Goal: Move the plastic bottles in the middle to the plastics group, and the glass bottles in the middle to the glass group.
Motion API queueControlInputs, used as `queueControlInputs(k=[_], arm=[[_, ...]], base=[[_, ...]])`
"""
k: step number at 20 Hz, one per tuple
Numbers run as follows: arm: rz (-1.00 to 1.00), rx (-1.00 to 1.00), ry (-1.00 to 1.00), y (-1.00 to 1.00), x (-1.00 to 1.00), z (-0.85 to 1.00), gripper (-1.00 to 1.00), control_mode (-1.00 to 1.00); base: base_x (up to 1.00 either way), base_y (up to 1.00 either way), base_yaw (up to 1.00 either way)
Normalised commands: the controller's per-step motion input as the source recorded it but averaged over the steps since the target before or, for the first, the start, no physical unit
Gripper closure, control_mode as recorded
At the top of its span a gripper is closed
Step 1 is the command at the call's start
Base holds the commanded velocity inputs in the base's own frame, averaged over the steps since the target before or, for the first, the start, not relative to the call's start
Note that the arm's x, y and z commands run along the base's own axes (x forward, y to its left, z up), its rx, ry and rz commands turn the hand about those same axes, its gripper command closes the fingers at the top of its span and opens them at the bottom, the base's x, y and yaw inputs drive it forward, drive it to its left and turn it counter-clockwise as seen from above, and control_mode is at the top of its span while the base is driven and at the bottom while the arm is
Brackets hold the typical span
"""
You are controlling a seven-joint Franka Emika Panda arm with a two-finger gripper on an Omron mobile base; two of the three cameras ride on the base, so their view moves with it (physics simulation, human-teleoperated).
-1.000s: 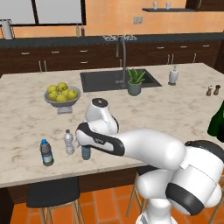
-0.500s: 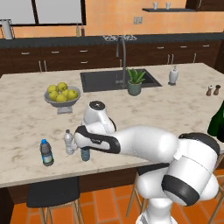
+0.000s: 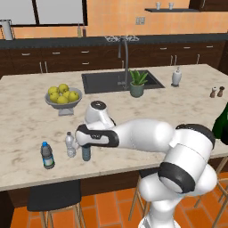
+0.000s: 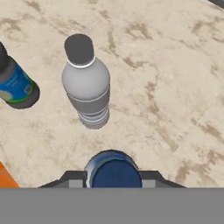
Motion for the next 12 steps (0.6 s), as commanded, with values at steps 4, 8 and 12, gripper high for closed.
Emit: queueControlInputs(k=[4,8,12], arm=[[0.00,0.00,0.07,0.06,0.27,0.00,1.00,-1.00],[0.00,0.00,0.06,0.07,0.16,-0.02,1.00,-1.00],[0.00,0.00,0.03,0.14,0.03,-0.22,1.00,-1.00]], base=[[0.00,0.00,0.00],[0.00,0.00,0.00],[0.00,0.00,0.00]])
